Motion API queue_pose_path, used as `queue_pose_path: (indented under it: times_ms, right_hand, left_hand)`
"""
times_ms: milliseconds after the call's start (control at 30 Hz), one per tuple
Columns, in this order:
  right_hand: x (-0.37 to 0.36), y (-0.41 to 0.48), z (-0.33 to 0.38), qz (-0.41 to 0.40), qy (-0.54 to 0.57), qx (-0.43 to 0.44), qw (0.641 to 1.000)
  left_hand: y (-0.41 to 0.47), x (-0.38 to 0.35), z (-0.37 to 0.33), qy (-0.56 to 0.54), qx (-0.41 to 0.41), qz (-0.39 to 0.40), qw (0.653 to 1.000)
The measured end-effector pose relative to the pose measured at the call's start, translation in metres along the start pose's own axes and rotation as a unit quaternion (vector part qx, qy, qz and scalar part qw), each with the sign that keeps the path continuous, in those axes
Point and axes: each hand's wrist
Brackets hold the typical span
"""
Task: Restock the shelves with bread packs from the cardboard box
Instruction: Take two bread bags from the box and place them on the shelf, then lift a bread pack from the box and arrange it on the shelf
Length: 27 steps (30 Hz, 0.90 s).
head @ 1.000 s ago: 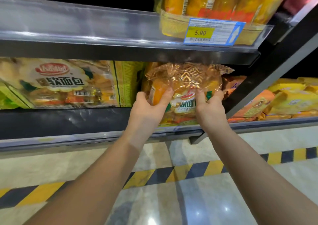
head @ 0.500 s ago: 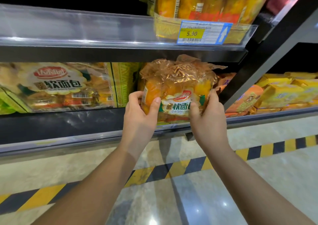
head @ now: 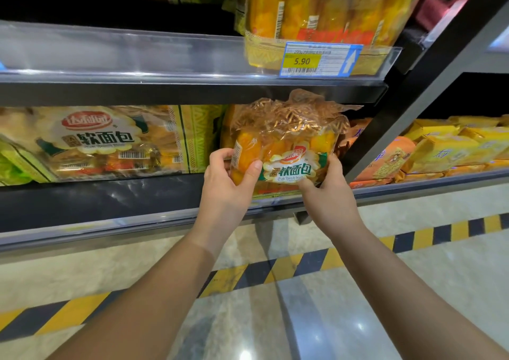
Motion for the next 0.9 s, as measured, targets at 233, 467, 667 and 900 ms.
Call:
queue_pose_path:
  times_ms: [233, 467, 667, 900]
  right_hand:
    - [0.044, -0.028, 0.016, 0.023, -0.075, 0.04, 0.996]
    - [0.129, -0.104, 0.096, 0.12, -0.207, 0.182, 0.954]
    - [0.232, -0.17, 0.212, 0.13, -0.287, 0.331, 0.89]
    - [0.391, -0.258, 0.374, 0.122, -0.262, 0.391, 0.874]
  left_hand:
    - [-0.033, 0.028, -0.054, 0.156, 0.07, 0.047, 0.984]
    - [-0.107, 0.071, -0.188, 0.422, 0.043, 0.12, 0.898]
    - [-0.184, 0.119, -0.355, 0.557, 0.04, 0.139, 0.818]
    - [-0.276, 0.192, -0.586, 0.583, 0.034, 0.087, 0.807]
Point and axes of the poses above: each hand's wrist, its own y-axis towards the middle knuckle, its own x-axis out of the back of the hand, z = x × y, and after that the axes turned 15 degrees about -y, right-handed
